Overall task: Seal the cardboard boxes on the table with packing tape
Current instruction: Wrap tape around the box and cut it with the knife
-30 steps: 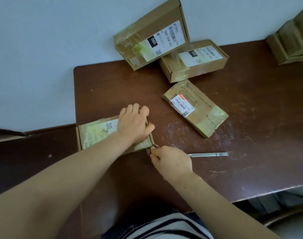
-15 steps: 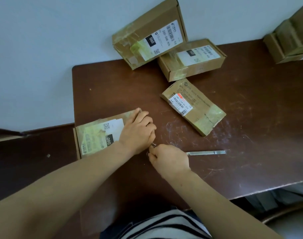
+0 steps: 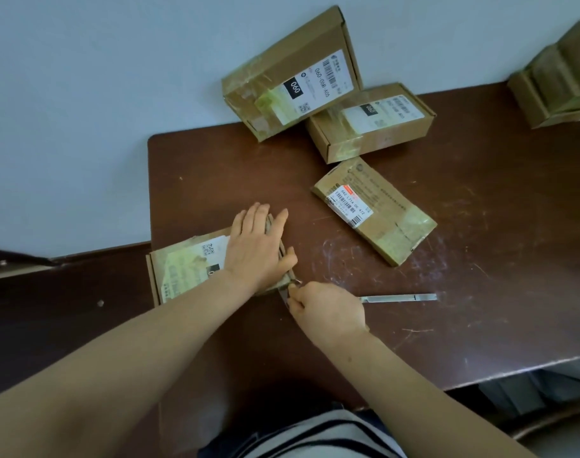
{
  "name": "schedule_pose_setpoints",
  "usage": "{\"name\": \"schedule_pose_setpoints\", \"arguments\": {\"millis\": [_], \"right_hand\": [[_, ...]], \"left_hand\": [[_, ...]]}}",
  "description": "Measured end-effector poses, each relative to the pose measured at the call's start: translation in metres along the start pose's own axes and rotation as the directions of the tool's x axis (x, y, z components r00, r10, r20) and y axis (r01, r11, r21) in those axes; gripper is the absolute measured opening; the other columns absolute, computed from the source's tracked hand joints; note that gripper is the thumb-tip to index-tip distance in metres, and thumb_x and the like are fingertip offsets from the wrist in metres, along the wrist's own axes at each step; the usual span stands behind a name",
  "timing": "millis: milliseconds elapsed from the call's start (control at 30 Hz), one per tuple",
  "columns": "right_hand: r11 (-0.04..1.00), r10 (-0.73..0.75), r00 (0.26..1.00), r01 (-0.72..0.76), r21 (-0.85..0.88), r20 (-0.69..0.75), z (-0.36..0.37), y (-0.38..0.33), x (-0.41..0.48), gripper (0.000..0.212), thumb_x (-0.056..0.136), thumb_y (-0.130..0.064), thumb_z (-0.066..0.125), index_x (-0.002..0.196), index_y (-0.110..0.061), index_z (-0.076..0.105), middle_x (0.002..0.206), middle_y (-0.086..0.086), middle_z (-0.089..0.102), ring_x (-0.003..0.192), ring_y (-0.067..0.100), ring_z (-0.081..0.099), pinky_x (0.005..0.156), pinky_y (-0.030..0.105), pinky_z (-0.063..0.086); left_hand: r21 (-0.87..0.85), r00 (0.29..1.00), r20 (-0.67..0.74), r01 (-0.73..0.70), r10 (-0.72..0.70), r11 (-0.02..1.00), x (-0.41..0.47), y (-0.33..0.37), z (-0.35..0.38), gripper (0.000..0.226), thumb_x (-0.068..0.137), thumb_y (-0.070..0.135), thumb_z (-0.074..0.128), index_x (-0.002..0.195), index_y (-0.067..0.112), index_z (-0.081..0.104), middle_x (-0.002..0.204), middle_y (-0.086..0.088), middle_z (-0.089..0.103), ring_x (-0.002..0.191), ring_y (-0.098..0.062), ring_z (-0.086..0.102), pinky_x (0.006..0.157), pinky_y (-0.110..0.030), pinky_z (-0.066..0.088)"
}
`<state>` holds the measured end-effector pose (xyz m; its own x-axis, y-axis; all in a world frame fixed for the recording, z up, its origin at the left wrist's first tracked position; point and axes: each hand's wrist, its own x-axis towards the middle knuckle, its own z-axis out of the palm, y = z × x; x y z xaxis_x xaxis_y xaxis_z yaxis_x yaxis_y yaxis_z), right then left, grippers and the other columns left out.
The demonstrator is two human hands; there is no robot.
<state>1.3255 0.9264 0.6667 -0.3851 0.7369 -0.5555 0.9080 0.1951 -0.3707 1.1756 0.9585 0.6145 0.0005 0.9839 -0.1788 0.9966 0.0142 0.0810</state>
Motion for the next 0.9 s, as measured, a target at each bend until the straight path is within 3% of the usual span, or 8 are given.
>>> {"name": "schedule_pose_setpoints", "arguments": {"millis": [133, 233, 367, 433, 500, 667, 800, 900], "right_hand": [[1.0, -0.002, 1.0, 0.002, -0.016, 0.021, 0.0, -0.001, -0.003, 0.028, 0.101, -0.033, 0.036, 0.105, -0.025, 0.063, 0.09, 0.0, 0.06, 0.09, 0.027, 0.059, 0.064, 0.03, 0.039], [0.999, -0.009, 1.0, 0.009, -0.044, 0.008, -0.002, -0.002, -0.003, 0.03, 0.101, -0.033, 0.035, 0.108, -0.024, 0.064, 0.098, 0.0, 0.065, 0.09, 0.025, 0.061, 0.064, 0.029, 0.04], [0.999, 0.042, 0.997, -0.042, 0.0, 0.06, -0.006, -0.002, -0.004, 0.032, 0.1, -0.037, 0.036, 0.114, -0.024, 0.063, 0.096, 0.001, 0.068, 0.078, 0.024, 0.065, 0.074, 0.032, 0.054], [0.998, 0.057, 0.996, -0.059, 0.028, 0.071, -0.009, 0.0, -0.003, 0.034, 0.099, -0.039, 0.037, 0.117, -0.024, 0.062, 0.1, 0.0, 0.068, 0.08, 0.024, 0.068, 0.077, 0.035, 0.055], [0.997, 0.05, 0.995, -0.055, 0.061, 0.082, -0.014, -0.001, -0.003, 0.033, 0.098, -0.04, 0.039, 0.115, -0.026, 0.064, 0.099, -0.004, 0.07, 0.067, 0.019, 0.07, 0.07, 0.03, 0.055], [0.948, -0.011, 0.989, -0.037, 0.316, 0.149, -0.045, -0.002, -0.018, 0.023, 0.092, -0.038, 0.05, 0.108, -0.036, 0.067, 0.082, -0.003, 0.074, 0.048, 0.011, 0.067, 0.073, 0.028, 0.057], [0.766, -0.139, 0.976, -0.002, 0.643, 0.17, -0.087, -0.013, -0.037, 0.041, 0.084, -0.023, 0.051, 0.115, -0.049, 0.058, 0.063, -0.003, 0.067, 0.049, 0.02, 0.066, 0.057, 0.026, 0.055], [0.644, -0.114, 0.975, -0.073, 0.761, 0.19, -0.102, -0.033, -0.03, 0.051, 0.089, -0.007, 0.05, 0.133, -0.032, 0.049, 0.075, 0.008, 0.064, 0.042, 0.021, 0.058, 0.047, 0.028, 0.051]], "left_hand": [[-0.085, 0.994, -0.107, -0.016, 0.007, 0.996, -0.001, 0.002, 0.001, 0.045, 0.075, 0.041, 0.049, 0.11, 0.018, 0.064, 0.122, -0.019, 0.053, 0.11, -0.037, 0.048, 0.097, -0.044, 0.03], [-0.13, 0.996, -0.087, -0.009, -0.002, 0.991, 0.001, 0.002, -0.005, 0.04, 0.088, 0.047, 0.051, 0.12, 0.026, 0.059, 0.131, -0.014, 0.047, 0.12, -0.032, 0.042, 0.103, -0.04, 0.024], [-0.379, 0.968, 0.229, -0.01, 0.104, 0.926, 0.002, -0.025, -0.017, 0.095, 0.083, 0.055, 0.053, 0.15, 0.035, -0.009, 0.159, -0.008, -0.015, 0.144, -0.019, -0.021, 0.113, -0.038, -0.013], [-0.187, 0.907, 0.408, -0.034, 0.11, 0.982, -0.015, -0.042, -0.019, 0.131, 0.06, 0.07, 0.06, 0.136, 0.033, -0.04, 0.143, -0.004, -0.049, 0.128, -0.018, -0.048, 0.106, -0.044, -0.025], [0.0, 0.889, 0.457, -0.045, 0.04, 0.999, -0.037, -0.046, -0.016, 0.146, 0.05, 0.079, 0.065, 0.129, 0.03, -0.047, 0.135, -0.006, -0.056, 0.127, -0.024, -0.049, 0.107, -0.049, -0.022], [-0.174, 0.845, 0.53, 0.031, 0.067, 0.984, -0.043, -0.042, -0.036, 0.134, 0.061, 0.057, 0.076, 0.146, 0.031, -0.024, 0.156, -0.008, -0.023, 0.145, -0.029, -0.011, 0.115, -0.047, 0.006], [-0.598, 0.669, 0.695, 0.333, 0.264, 0.729, -0.05, -0.057, -0.073, 0.107, 0.059, 0.053, 0.076, 0.15, 0.038, 0.021, 0.151, 0.007, 0.032, 0.133, -0.011, 0.034, 0.105, -0.027, 0.03], [-0.66, 0.775, 0.587, 0.29, 0.234, 0.693, -0.055, -0.052, -0.086, 0.083, 0.073, 0.031, 0.074, 0.146, 0.029, 0.036, 0.14, 0.008, 0.05, 0.126, -0.01, 0.047, 0.105, -0.029, 0.037]]}}
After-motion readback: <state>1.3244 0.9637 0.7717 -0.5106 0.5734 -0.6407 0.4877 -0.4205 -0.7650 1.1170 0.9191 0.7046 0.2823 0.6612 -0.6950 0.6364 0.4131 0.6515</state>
